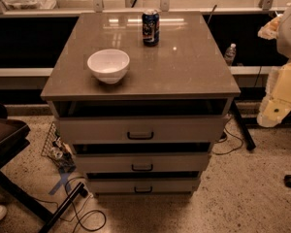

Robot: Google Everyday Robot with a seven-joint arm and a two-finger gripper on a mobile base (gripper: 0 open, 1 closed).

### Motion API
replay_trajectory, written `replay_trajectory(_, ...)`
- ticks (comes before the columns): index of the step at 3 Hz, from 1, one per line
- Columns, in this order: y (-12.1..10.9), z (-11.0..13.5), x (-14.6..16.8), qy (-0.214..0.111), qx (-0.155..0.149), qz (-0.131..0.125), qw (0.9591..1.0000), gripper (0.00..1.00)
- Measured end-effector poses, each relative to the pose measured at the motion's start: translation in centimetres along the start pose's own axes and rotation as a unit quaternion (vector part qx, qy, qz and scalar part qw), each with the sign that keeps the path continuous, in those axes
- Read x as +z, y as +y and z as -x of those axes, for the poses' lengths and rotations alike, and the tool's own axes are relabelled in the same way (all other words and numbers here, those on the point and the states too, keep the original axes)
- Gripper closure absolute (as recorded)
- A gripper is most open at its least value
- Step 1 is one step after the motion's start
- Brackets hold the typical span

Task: Open top drawer

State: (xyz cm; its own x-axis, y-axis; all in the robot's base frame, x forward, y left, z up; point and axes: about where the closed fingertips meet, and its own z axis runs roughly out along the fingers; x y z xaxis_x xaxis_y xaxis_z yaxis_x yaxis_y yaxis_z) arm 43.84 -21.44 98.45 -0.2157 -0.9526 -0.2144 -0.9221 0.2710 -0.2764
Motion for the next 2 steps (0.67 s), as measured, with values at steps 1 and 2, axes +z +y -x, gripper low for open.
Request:
replay_trajectory(1, 0.0, 0.0, 0.0, 0.000, 0.000, 0.000, 1.0000, 0.00)
replay_trajectory(2, 0.6, 0.0, 2.7, -0.024, 0.006, -0.007, 0.9997, 0.00)
